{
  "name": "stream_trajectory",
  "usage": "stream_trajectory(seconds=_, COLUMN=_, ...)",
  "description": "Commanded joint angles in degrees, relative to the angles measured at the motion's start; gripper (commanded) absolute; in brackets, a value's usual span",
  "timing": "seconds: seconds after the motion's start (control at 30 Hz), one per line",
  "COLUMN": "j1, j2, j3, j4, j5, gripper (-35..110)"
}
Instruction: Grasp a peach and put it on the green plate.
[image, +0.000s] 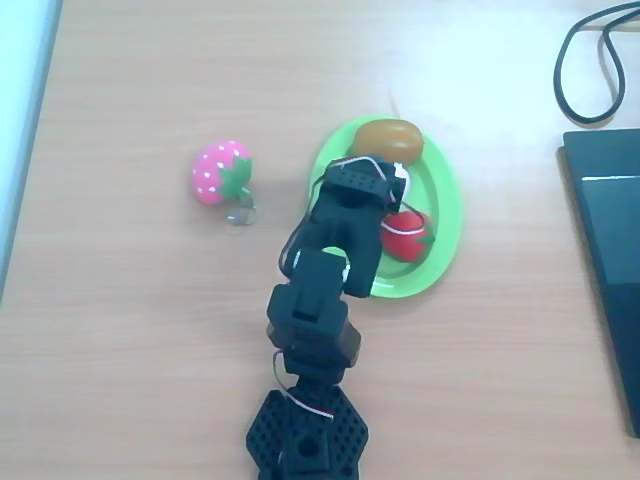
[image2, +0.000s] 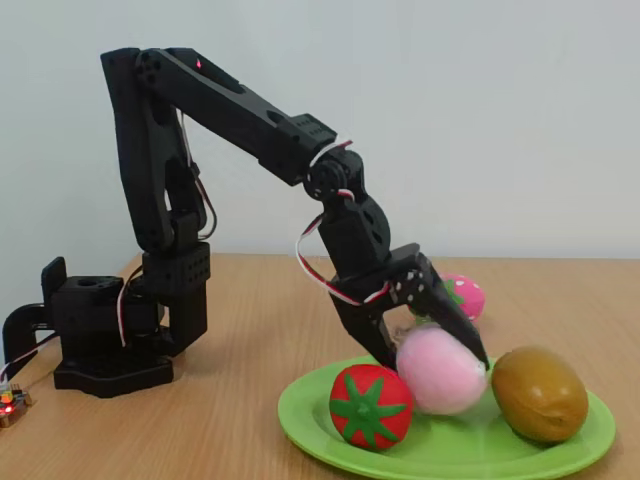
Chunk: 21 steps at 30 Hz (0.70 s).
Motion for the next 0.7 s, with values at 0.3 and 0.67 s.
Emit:
stream_trajectory(seconds=0.3, j1=-0.35, j2=-0.62, j3=-1.41, j4=-0.53, j5=0.88, gripper=35)
stream_trajectory(seconds=0.67, j1=-2.11, j2=1.14, j3=-0.26, j4=-0.53, j5=1.49, gripper=38)
